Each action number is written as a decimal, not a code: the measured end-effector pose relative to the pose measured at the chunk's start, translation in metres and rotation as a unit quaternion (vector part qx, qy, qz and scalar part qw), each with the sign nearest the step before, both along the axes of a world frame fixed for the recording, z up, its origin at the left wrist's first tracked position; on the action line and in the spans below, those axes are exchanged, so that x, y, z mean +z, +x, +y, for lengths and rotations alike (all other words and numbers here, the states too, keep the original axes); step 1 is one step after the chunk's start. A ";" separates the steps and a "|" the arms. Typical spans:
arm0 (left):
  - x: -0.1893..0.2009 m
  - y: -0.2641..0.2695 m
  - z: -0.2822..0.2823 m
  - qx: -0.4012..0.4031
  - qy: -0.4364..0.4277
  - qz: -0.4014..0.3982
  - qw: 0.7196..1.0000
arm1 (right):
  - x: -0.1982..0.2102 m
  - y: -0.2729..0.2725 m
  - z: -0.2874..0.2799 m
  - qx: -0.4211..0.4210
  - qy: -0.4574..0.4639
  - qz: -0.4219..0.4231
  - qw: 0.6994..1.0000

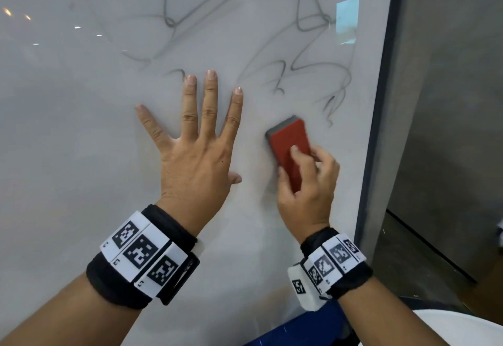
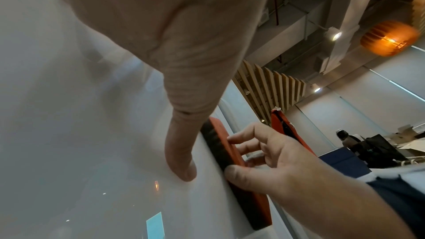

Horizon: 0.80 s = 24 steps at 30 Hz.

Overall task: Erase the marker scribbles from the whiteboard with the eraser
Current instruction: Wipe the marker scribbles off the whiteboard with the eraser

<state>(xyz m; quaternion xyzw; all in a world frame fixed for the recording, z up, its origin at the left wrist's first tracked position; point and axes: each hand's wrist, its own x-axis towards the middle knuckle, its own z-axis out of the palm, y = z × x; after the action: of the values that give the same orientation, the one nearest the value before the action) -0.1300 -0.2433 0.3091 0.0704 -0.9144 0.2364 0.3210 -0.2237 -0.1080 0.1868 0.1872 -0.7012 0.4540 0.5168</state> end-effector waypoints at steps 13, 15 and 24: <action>-0.003 -0.008 0.012 -0.017 -0.037 -0.011 0.999 | 0.004 -0.007 0.012 0.000 0.026 -0.004 1.000; -0.003 -0.008 0.011 -0.020 -0.034 -0.011 0.999 | 0.011 -0.022 0.025 -0.025 -0.031 -0.026 0.999; -0.005 -0.008 0.009 -0.029 -0.037 -0.004 0.999 | 0.024 -0.015 0.020 -0.005 0.003 -0.007 1.000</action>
<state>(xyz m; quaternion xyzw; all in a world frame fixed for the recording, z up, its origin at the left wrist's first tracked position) -0.1379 -0.2340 0.3040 0.0310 -0.9079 0.2609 0.3267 -0.2388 -0.0880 0.2104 0.1824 -0.7067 0.4510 0.5138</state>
